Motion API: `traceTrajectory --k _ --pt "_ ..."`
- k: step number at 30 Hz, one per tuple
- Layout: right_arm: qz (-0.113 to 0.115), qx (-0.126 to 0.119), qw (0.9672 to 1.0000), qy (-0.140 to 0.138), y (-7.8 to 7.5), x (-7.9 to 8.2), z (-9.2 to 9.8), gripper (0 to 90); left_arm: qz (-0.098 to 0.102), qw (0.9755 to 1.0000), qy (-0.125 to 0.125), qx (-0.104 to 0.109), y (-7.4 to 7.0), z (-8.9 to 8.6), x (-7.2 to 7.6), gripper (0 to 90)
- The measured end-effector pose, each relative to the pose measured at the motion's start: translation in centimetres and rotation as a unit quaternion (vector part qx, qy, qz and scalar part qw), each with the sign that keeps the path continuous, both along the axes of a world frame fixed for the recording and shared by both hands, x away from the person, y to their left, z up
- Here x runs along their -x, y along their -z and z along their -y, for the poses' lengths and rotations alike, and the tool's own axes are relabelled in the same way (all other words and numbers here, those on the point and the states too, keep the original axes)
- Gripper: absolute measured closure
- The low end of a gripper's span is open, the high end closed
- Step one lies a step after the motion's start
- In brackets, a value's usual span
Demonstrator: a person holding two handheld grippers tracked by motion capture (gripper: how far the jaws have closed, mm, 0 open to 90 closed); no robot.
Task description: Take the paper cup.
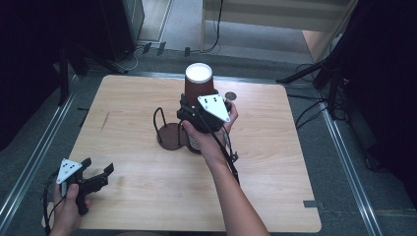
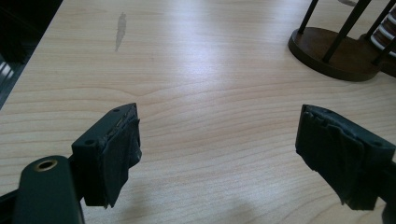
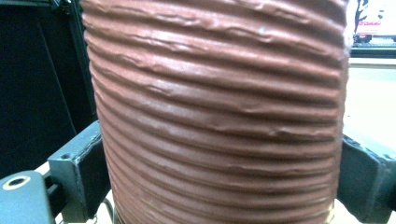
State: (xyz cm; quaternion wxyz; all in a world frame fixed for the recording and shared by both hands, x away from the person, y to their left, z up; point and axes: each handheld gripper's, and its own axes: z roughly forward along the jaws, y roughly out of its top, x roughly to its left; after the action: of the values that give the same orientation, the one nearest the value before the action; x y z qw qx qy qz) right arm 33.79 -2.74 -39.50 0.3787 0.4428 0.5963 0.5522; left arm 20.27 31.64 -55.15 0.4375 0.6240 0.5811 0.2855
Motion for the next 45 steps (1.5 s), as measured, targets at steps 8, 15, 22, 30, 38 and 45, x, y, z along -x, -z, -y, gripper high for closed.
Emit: traceTrajectory --k 8,15,22,30,38,45 --pt "0.008 -0.005 1.0 0.002 -0.7 0.0 0.0 8.2 -0.001 1.0 0.001 0.0 0.0 0.0 0.0 14.5" --pt "0.012 -0.007 0.9999 0.003 -1.2 0.0 0.0 8.5 -0.001 1.0 0.002 -0.001 0.0 0.0 0.0 14.5" --pt "0.017 -0.009 0.9998 0.003 -1.7 0.0 0.2 8.9 -0.001 1.0 0.002 0.0 0.0 0.0 0.0 14.5" --pt "0.027 -0.006 0.9996 0.004 -2.4 0.1 0.2 9.5 -0.001 1.0 0.002 -0.001 0.0 0.0 0.0 14.5" --pt "0.03 -0.009 0.9995 0.004 -3.2 0.1 0.1 10.2 0.0 1.0 0.002 0.001 0.0 0.0 0.0 14.5" --pt "0.037 -0.008 0.9993 0.004 -4.0 0.1 0.1 10.3 0.001 1.0 0.001 0.001 0.0 0.0 0.0 14.5"
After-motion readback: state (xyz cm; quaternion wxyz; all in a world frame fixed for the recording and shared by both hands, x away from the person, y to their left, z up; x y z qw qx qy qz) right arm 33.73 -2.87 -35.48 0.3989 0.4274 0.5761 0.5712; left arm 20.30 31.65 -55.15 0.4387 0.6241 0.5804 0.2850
